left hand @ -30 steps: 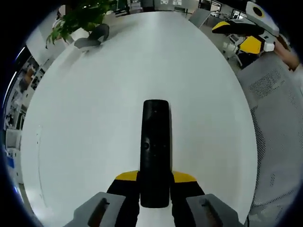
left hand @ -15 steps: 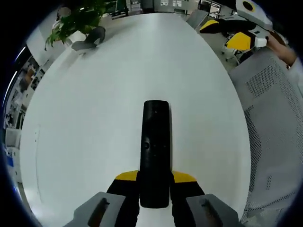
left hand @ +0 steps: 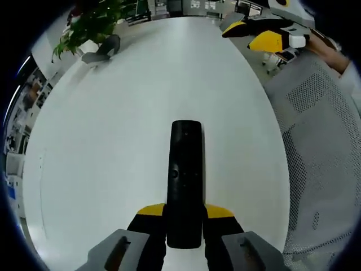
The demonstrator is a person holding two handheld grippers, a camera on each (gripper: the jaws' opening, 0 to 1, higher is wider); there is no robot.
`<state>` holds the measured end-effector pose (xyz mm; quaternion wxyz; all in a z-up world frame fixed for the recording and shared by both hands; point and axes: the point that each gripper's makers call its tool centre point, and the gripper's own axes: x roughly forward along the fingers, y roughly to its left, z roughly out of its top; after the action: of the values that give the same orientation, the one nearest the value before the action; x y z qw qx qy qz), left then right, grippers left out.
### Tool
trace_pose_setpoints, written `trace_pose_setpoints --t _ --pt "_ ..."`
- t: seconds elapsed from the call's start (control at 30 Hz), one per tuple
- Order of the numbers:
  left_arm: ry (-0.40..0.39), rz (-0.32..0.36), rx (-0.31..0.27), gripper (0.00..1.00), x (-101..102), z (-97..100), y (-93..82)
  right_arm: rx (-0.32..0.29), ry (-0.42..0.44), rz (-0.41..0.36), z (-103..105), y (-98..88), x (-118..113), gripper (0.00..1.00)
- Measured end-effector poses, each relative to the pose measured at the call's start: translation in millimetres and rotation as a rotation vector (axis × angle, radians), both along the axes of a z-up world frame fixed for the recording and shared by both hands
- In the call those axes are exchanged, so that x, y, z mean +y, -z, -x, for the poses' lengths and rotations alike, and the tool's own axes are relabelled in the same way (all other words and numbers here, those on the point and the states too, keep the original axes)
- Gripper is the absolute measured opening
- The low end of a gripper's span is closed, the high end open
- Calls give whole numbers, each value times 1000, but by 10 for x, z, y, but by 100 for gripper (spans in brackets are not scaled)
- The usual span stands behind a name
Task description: Press the specified remote control buttons in sequence, fully releasing each button before pressing the next.
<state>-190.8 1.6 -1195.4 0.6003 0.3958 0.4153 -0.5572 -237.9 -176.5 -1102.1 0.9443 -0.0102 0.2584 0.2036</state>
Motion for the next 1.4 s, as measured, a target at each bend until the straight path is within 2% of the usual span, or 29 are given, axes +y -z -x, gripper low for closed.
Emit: trace_pose_setpoints --t 0.6,1.4 --pt "-15 25 4 23 -4 217 0 13 -32 -5 16 18 61 32" --pt "30 30 11 23 -30 488 -4 22 -47 7 23 33 71 31"
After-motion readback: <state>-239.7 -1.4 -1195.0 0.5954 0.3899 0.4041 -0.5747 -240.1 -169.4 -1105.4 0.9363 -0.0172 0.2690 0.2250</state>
